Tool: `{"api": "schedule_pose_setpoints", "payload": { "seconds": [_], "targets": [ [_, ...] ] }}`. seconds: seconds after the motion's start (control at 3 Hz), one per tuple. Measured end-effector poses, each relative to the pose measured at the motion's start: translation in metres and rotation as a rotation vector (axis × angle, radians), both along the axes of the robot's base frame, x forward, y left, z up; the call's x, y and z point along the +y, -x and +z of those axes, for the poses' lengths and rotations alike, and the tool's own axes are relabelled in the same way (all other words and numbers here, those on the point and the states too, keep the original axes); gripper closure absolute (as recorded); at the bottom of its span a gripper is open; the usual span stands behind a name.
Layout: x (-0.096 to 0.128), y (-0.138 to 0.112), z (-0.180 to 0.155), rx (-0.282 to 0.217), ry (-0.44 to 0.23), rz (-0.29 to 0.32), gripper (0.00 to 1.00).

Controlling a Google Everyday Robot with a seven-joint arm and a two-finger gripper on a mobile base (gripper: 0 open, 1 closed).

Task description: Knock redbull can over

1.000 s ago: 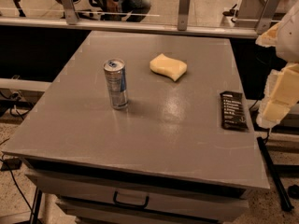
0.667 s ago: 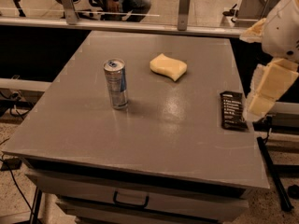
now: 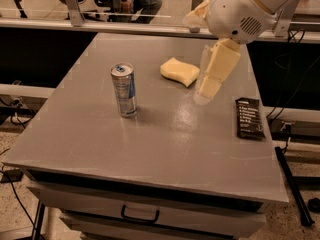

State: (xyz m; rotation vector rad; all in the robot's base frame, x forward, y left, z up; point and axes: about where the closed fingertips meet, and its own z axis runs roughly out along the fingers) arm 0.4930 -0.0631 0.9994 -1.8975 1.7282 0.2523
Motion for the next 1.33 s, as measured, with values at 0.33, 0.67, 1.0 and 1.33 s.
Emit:
{"api": "schedule_pose_setpoints", "payload": {
  "seconds": [0.33, 0.67, 1.0, 1.33],
  "targets": [
    [0.001, -0.001, -0.001, 0.001, -0.011, 0.001, 0.0],
    [0.006, -0.007, -0.003, 0.005, -0.059, 0.003, 0.0],
    [0.022, -0.026, 0.005, -0.038, -0.172, 0.026, 0.0],
    [0.047, -0.066, 0.012, -0.083, -0.355, 0.044, 0.0]
  ]
}}
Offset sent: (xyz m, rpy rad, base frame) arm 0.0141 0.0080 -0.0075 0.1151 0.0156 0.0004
